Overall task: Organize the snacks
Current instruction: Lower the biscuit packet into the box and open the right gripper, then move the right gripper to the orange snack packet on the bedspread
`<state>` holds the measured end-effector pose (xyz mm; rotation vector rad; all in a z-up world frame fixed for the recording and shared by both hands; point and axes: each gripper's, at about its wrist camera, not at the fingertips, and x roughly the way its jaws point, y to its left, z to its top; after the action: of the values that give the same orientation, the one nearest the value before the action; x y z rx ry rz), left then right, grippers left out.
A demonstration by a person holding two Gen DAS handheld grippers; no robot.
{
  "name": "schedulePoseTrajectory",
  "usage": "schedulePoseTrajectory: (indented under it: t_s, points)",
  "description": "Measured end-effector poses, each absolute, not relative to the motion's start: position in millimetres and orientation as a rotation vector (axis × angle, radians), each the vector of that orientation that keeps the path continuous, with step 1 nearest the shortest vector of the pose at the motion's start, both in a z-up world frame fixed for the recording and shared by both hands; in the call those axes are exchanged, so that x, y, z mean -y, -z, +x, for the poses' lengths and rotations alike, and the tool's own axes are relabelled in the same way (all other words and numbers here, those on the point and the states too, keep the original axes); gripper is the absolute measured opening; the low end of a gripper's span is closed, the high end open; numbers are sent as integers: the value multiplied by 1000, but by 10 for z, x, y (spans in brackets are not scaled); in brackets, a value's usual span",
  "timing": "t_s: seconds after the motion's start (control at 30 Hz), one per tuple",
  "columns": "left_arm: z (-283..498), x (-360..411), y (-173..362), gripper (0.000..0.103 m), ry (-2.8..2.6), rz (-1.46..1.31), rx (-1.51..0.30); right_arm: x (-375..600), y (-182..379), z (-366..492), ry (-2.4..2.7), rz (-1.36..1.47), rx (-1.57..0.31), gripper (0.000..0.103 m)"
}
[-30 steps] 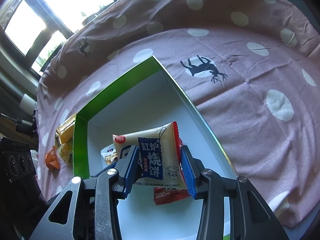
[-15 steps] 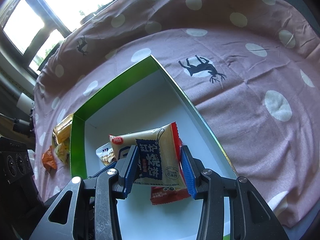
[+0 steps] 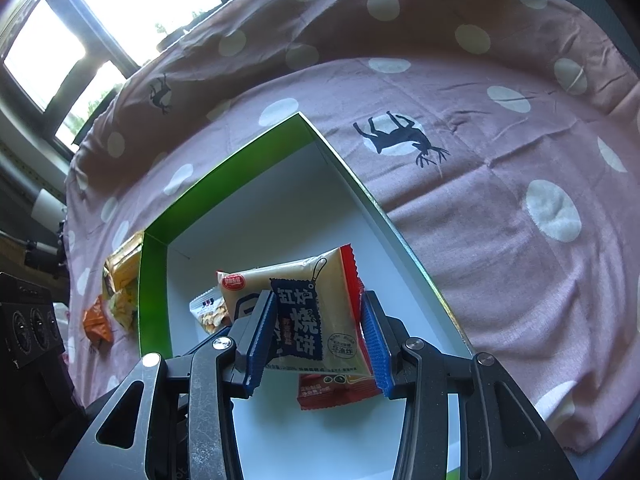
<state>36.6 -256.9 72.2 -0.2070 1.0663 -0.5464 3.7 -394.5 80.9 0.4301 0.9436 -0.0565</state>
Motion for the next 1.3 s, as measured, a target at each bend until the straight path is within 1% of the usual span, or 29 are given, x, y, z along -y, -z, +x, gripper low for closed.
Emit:
schedulePoseTrajectory:
  t_s: [0.13,0.2,0.23,0.3,0.37,0.43,0.53,0.6,0.67,0.7,0.77,1.0,1.17,1.3]
  points:
    - [318,2563,-794,39,517,-183,-1041,3941,-843,15,61,423,-932,49]
    - [282,2536,-840,45,517,-179,-1021,3939,-877,-6,58,423,-918,57]
    - [264,2525,-858,47,515,-179,-1011,3936,-902,-25,55,421,-907,59]
    - [229,2475,-902,56,498,-180,-993,3924,-938,-44,46,423,-890,65]
    - [194,2422,-949,58,489,-183,-972,3901,-985,-69,36,420,-871,68]
    - [159,2369,-991,60,490,-188,-961,3866,-1032,-98,28,412,-852,70]
    - [92,2272,-1058,67,493,-194,-940,3798,-1113,-148,19,394,-828,72]
    - [47,2188,-1102,73,486,-210,-930,3767,-1165,-179,22,383,-810,80]
    - [0,2114,-1147,76,479,-229,-918,3731,-1242,-233,35,359,-779,84]
    - [-40,2060,-1180,80,485,-244,-902,3706,-1267,-259,42,350,-769,85]
    - [-93,1966,-1233,84,479,-254,-882,3664,-1327,-305,38,337,-745,87]
    - [-248,1343,-1374,96,408,-323,-805,3423,-1449,-392,44,258,-696,88]
    - [-245,814,-1420,97,276,-301,-783,3191,-1463,-403,128,203,-629,87]
    - [-209,267,-1446,97,161,-284,-747,2936,-1446,-348,134,151,-620,87]
